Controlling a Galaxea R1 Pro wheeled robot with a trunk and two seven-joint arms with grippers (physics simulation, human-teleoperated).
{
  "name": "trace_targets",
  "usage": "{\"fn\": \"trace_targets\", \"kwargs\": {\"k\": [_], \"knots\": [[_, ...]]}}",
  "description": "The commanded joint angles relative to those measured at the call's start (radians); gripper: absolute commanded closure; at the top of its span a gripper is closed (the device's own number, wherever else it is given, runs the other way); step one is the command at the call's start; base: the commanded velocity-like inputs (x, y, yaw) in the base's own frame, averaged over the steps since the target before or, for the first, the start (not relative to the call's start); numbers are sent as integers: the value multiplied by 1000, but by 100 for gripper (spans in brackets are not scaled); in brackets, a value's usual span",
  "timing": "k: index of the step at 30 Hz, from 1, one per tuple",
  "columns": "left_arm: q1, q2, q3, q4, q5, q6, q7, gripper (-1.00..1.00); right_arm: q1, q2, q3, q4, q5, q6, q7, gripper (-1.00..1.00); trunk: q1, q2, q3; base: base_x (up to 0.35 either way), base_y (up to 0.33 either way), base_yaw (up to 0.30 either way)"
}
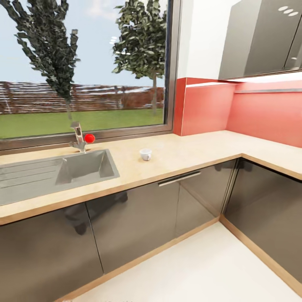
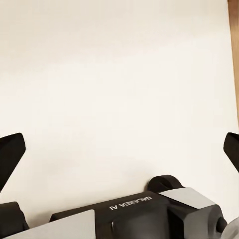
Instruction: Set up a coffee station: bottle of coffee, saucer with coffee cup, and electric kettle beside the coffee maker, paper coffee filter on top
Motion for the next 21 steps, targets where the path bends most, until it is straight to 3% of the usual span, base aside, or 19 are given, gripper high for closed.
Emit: {"fn": "trace_targets", "kwargs": {"k": [1, 12, 21], "knots": [[-1, 0, -6, 0, 11, 10, -3, -100, -1, 3, -9, -1, 9, -1, 4, -100, 0, -1, -1, 0, -9, 271], [-1, 0, -6, -1, 10, 10, -3, -100, -1, 11, -9, -2, 9, -1, 6, -100, 0, -1, -1, 0, -191, 94], [-1, 0, -7, -1, 11, 10, -3, -100, -1, 12, -9, -2, 9, -2, 5, -100, 0, -1, -1, 0, -124, 226]]}}
